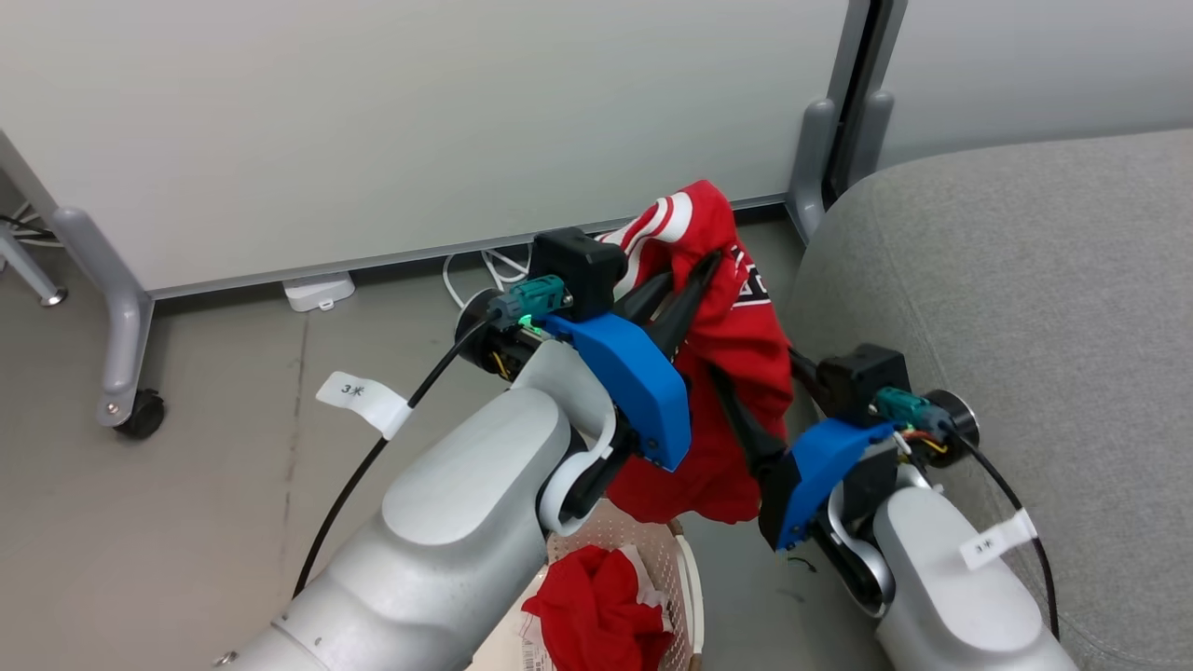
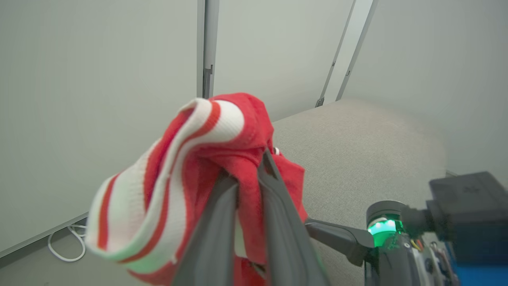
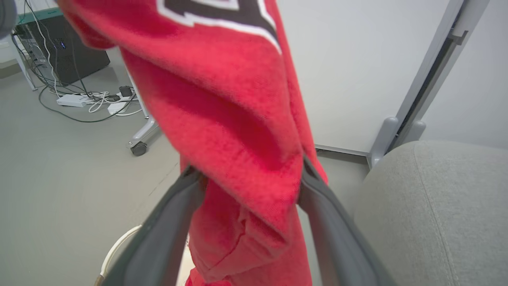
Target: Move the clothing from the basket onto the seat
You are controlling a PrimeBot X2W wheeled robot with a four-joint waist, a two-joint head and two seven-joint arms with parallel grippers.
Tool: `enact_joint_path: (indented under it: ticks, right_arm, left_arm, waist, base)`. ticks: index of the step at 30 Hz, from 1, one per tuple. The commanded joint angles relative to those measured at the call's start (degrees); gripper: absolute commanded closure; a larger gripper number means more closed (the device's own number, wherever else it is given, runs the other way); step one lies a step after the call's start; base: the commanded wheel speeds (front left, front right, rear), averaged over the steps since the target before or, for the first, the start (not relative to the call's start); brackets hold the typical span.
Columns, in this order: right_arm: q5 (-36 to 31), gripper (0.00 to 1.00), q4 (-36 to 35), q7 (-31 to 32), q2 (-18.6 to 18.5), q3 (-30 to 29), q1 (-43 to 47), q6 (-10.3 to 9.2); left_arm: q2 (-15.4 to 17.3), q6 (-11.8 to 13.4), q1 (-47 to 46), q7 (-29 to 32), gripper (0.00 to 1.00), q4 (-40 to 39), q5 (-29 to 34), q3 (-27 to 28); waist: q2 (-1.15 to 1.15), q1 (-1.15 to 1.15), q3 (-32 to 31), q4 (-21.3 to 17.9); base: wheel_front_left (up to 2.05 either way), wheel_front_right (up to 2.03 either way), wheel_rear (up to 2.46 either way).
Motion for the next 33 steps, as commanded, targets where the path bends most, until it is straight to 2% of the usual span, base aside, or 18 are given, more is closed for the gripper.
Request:
enact_joint_path:
  ticks: [1,8,9,10,11,30,31,32,33]
  right_arm:
    - [0.93,0.0,1.76,-0.13,-0.2,0.99,-2.23,0.03]
    - [5.16,0.0,10.11,-1.06,-0.2,4.57,-7.91,0.03]
    - [5.9,0.33,11.13,-1.04,-0.2,5.16,-8.43,0.03]
    - [6.37,0.78,12.02,-1.18,-0.2,5.62,-8.88,0.03]
    - [6.78,1.0,12.68,-1.41,-0.2,6.04,-9.32,0.03]
    - [12.44,1.0,19.98,-6.54,-0.2,10.79,-11.95,0.03]
    - [12.6,1.0,20.24,-6.79,-0.2,10.94,-12.08,0.03]
    - [12.72,1.0,20.48,-7.08,-0.2,11.03,-12.16,0.03]
    - [12.78,1.0,20.71,-7.2,-0.2,11.09,-12.22,0.03]
  left_arm:
    - [0.05,0.02,-1.14,-0.22,1.0,-0.29,-0.56,-0.46]
    - [0.05,0.59,-2.16,-0.81,1.0,-0.98,-2.44,-2.97]
    - [0.04,0.66,-2.3,-0.84,1.0,-1.04,-2.76,-3.33]
    - [0.03,0.78,-2.41,-0.99,1.0,-1.04,-2.97,-3.61]
    - [0.03,0.87,-2.49,-1.14,1.0,-0.97,-3.28,-3.82]
    - [0.05,1.51,-2.55,-2.65,1.0,1.95,-6.35,-6.59]
    - [0.05,1.49,-2.48,-2.49,0.61,2.1,-6.49,-6.8]
    - [0.05,1.56,-2.4,-2.44,0.34,2.2,-6.66,-7.0]
    - [0.04,1.59,-2.33,-2.48,0.01,2.28,-6.83,-7.13]
  waist:
    - [0.0,0.0,0.18,0.31]
    - [0.0,0.0,0.25,1.29]
    - [0.0,0.0,0.2,1.38]
    - [0.0,0.0,0.15,1.44]
    - [0.0,0.0,0.1,1.44]
    - [0.0,0.0,-1.68,0.37]
    - [0.0,0.0,-1.73,0.34]
    - [0.0,0.0,-1.8,0.33]
    - [0.0,0.0,-1.85,0.32]
  base:
    - [0.0,0.0,0.0]
    - [0.0,0.0,0.0]
    - [0.0,0.0,0.0]
    - [0.0,0.0,0.0]
    - [0.0,0.0,0.0]
    - [0.0,0.0,0.0]
    - [0.0,0.0,0.0]
    - [0.0,0.0,0.0]
    - [0.0,0.0,0.0]
